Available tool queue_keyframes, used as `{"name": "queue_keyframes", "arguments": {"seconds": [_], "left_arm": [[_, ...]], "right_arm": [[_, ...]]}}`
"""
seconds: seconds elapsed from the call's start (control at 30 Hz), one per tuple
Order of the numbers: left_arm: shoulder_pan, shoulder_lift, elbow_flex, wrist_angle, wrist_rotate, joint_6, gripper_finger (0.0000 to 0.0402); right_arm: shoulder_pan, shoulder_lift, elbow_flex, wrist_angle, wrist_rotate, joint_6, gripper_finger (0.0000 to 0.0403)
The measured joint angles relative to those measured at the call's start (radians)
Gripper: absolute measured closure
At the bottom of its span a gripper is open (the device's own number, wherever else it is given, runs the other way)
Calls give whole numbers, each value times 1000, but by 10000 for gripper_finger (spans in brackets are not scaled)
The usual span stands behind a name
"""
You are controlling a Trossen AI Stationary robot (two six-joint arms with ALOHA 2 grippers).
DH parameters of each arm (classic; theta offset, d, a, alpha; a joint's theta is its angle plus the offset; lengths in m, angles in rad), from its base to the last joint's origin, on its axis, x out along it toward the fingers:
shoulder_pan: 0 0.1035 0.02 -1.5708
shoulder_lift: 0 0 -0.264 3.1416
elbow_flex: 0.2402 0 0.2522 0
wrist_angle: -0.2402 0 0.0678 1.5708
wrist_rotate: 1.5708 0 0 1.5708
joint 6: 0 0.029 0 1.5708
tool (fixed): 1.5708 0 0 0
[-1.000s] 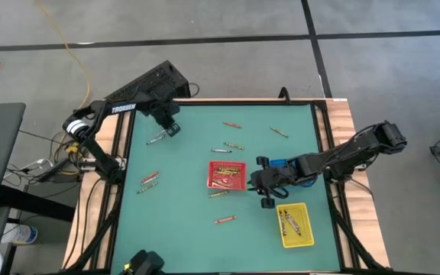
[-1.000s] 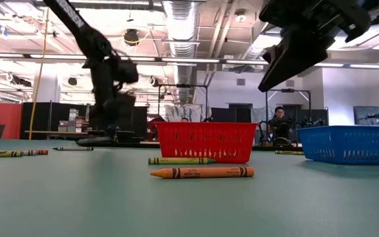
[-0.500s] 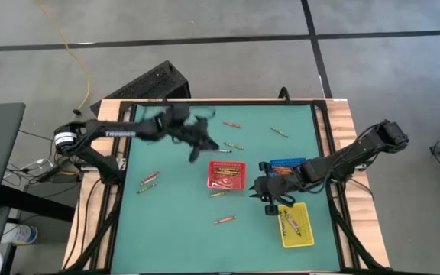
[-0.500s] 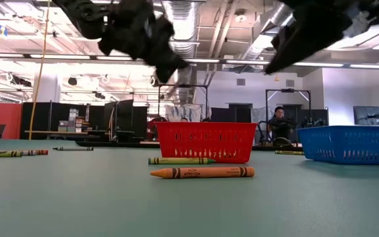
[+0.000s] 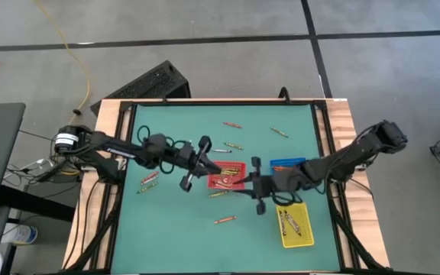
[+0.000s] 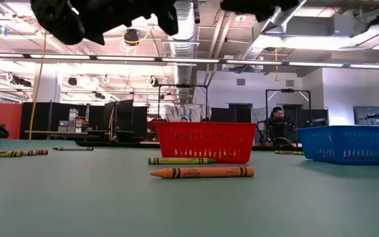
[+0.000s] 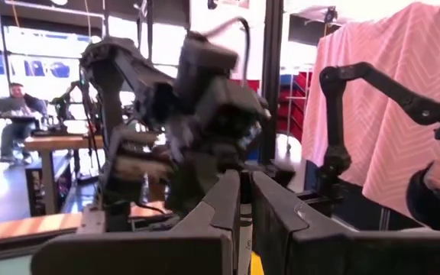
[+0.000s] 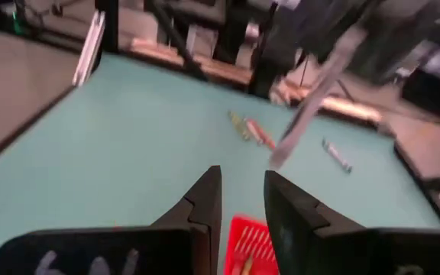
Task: Sort crayons
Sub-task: Put the black crayon into the yellow basket
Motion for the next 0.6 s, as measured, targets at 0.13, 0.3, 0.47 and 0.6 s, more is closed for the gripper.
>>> {"name": "queue_keyframes", "arguments": {"seconds": [0.13, 0.3, 0.47, 0.6], "left_arm": [[-23, 0, 0, -4, -10, 2, 391], [-39, 0, 0, -14, -76, 53, 391], [-43, 0, 0, -18, -115, 71, 391], [-43, 0, 0, -22, -115, 71, 391]], "right_arm": [[-50, 1, 0, 9, -31, -2, 302], [-105, 1, 0, 25, -239, -2, 302], [-146, 1, 0, 39, -293, 1, 298], [-177, 1, 0, 45, -293, 1, 285]]}}
